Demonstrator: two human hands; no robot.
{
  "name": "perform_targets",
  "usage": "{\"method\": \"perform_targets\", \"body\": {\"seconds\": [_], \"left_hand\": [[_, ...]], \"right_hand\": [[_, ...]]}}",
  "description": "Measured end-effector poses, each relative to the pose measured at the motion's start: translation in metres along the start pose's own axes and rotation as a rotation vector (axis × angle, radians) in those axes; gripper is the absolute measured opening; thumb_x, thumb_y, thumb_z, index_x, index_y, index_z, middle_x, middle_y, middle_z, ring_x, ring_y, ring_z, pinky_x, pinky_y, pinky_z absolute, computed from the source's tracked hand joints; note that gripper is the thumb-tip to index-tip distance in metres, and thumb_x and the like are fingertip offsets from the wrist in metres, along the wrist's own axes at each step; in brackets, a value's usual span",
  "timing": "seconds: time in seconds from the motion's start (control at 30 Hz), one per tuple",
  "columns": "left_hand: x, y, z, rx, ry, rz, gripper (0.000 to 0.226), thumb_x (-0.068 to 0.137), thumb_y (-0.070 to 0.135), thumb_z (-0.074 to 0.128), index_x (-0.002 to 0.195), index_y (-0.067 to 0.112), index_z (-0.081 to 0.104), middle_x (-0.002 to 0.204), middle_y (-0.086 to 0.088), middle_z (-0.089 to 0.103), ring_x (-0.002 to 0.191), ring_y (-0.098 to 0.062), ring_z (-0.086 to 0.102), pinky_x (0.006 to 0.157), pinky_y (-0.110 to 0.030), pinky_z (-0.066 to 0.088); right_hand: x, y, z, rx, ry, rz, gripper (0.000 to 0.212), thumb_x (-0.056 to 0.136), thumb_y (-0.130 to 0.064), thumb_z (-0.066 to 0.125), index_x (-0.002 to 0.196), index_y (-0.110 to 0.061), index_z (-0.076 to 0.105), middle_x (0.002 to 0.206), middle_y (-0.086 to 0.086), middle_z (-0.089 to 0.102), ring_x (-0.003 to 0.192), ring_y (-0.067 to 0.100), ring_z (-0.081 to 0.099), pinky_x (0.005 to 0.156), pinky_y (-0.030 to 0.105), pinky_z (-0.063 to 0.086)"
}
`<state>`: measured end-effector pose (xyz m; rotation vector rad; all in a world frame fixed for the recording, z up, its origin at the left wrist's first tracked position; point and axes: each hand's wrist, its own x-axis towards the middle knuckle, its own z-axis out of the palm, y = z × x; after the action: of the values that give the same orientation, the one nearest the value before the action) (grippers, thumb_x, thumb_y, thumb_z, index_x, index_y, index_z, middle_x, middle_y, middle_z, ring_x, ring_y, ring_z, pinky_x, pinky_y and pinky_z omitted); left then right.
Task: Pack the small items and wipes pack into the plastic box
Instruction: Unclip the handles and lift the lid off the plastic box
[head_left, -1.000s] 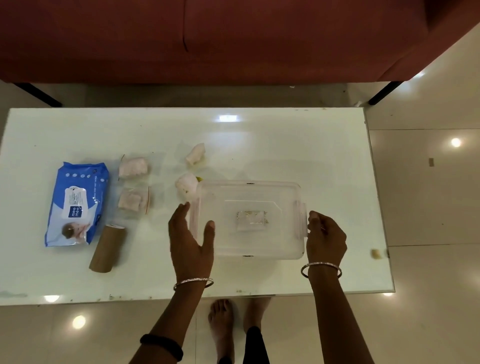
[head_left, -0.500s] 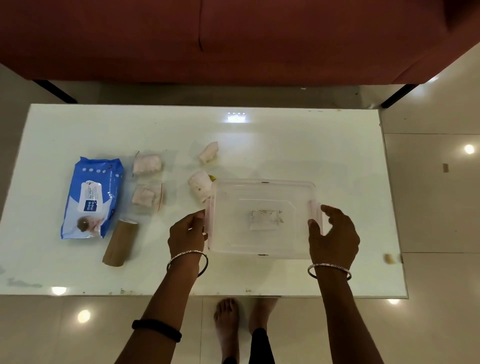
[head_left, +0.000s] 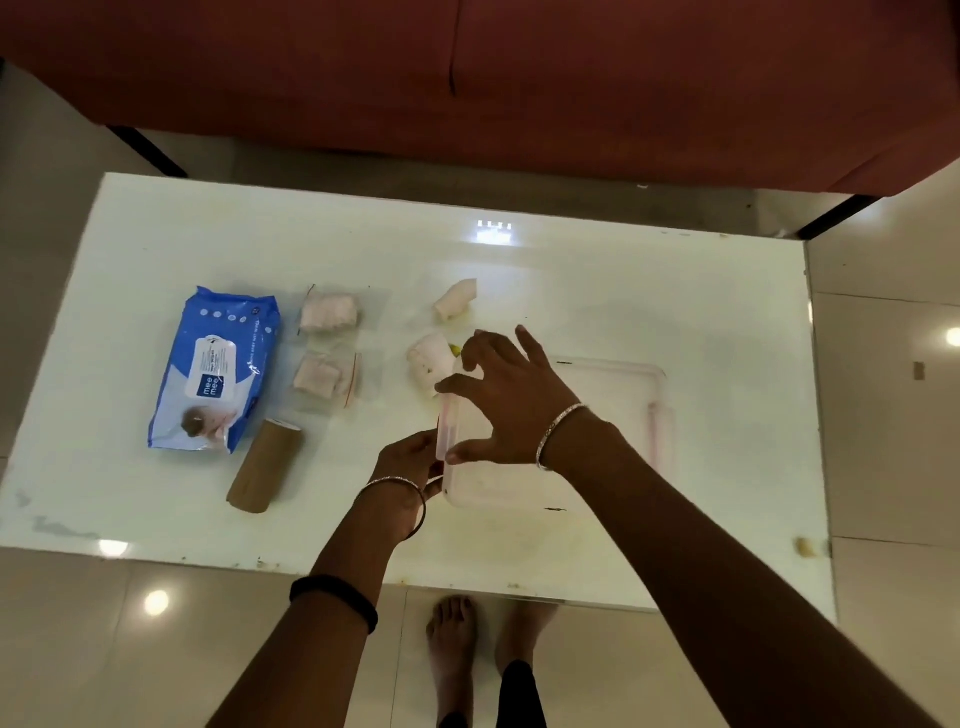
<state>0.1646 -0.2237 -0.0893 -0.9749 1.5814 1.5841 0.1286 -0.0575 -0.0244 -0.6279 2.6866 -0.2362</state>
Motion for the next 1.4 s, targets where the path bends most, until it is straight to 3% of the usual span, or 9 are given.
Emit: {"method": "perform_targets", "body": {"seconds": [0.13, 0.27, 0.4, 0.67, 0.87, 0.97, 1.07, 1.2, 1.4], "left_hand": [[0.004, -0.005, -0.002, -0.050, -0.024, -0.006, 0.021, 0.091, 0.001, 0.052, 0.103, 0.013, 0.066, 0.097, -0.012, 0.068, 0.084, -0.029, 0.066, 0.073, -0.036, 0.054], [0.005, -0.009, -0.001, -0.107, -0.049, 0.026, 0.032, 0.091, -0.002, 0.052, 0.120, 0.005, 0.062, 0.109, -0.014, 0.065, 0.093, -0.032, 0.063, 0.071, -0.032, 0.057], [0.005, -0.011, -0.001, -0.117, -0.036, 0.074, 0.033, 0.088, -0.004, 0.056, 0.119, 0.004, 0.064, 0.105, -0.014, 0.068, 0.078, -0.021, 0.067, 0.052, -0.020, 0.057], [0.013, -0.023, -0.001, -0.165, 0.012, 0.078, 0.032, 0.082, -0.006, 0.063, 0.108, 0.010, 0.071, 0.079, 0.001, 0.075, 0.067, -0.014, 0.070, 0.051, -0.021, 0.056], [0.014, -0.025, 0.000, -0.141, 0.015, 0.104, 0.029, 0.080, -0.003, 0.066, 0.089, 0.023, 0.075, 0.066, 0.010, 0.076, 0.064, -0.009, 0.070, 0.051, -0.016, 0.054], [0.012, -0.025, 0.000, -0.111, 0.004, 0.144, 0.022, 0.081, 0.009, 0.069, 0.079, 0.030, 0.075, 0.068, 0.009, 0.076, 0.068, -0.011, 0.071, 0.057, -0.020, 0.057], [0.011, -0.024, -0.001, -0.081, 0.012, 0.168, 0.014, 0.080, 0.014, 0.072, 0.088, 0.025, 0.076, 0.078, 0.004, 0.077, 0.082, -0.022, 0.072, 0.073, -0.032, 0.060], [0.004, -0.018, 0.001, -0.053, 0.061, 0.176, 0.030, 0.082, 0.016, 0.071, 0.111, 0.007, 0.070, 0.089, -0.008, 0.074, 0.087, -0.029, 0.070, 0.081, -0.037, 0.058], [-0.012, -0.008, -0.002, 0.038, 0.190, 0.280, 0.028, 0.092, 0.008, 0.057, 0.118, 0.002, 0.064, 0.100, -0.017, 0.066, 0.088, -0.034, 0.065, 0.082, -0.041, 0.056]], "right_hand": [[0.006, -0.008, 0.005, -0.036, 0.057, 0.009, 0.087, 0.058, -0.083, 0.057, 0.124, -0.027, 0.056, 0.130, 0.006, 0.042, 0.129, 0.028, 0.041, 0.112, 0.062, 0.023], [0.007, -0.023, 0.013, -0.041, 0.105, 0.141, 0.089, 0.049, -0.081, 0.057, 0.119, -0.026, 0.057, 0.138, 0.007, 0.042, 0.130, 0.032, 0.040, 0.107, 0.072, 0.015], [0.017, -0.036, 0.016, -0.075, 0.054, 0.205, 0.094, 0.049, -0.074, 0.061, 0.126, -0.021, 0.051, 0.148, 0.007, 0.037, 0.136, 0.040, 0.033, 0.102, 0.079, 0.007], [0.017, -0.034, 0.010, -0.079, 0.018, 0.120, 0.092, 0.054, -0.071, 0.058, 0.123, -0.011, 0.053, 0.134, 0.002, 0.049, 0.133, 0.038, 0.037, 0.101, 0.078, 0.016], [0.012, -0.020, -0.009, 0.054, 0.077, 0.067, 0.090, 0.044, -0.080, 0.059, 0.108, -0.017, 0.058, 0.118, -0.004, 0.054, 0.124, 0.028, 0.044, 0.106, 0.063, 0.030], [0.003, -0.006, -0.017, 0.039, 0.191, 0.045, 0.079, 0.042, -0.081, 0.058, 0.095, -0.023, 0.056, 0.105, -0.008, 0.055, 0.110, 0.022, 0.046, 0.091, 0.046, 0.040], [-0.009, 0.009, -0.026, 0.016, 0.247, 0.078, 0.077, 0.040, -0.087, 0.055, 0.085, -0.025, 0.050, 0.091, -0.010, 0.050, 0.094, 0.018, 0.043, 0.079, 0.039, 0.037], [-0.035, 0.034, -0.047, 0.098, 0.158, 0.175, 0.077, 0.037, -0.095, 0.054, 0.077, -0.029, 0.043, 0.081, -0.011, 0.048, 0.084, 0.014, 0.038, 0.074, 0.034, 0.033], [-0.123, 0.081, -0.093, 0.308, 0.079, 0.344, 0.040, 0.056, -0.067, 0.074, 0.074, -0.032, 0.067, 0.084, -0.008, 0.058, 0.088, 0.014, 0.046, 0.077, 0.034, 0.039]]}}
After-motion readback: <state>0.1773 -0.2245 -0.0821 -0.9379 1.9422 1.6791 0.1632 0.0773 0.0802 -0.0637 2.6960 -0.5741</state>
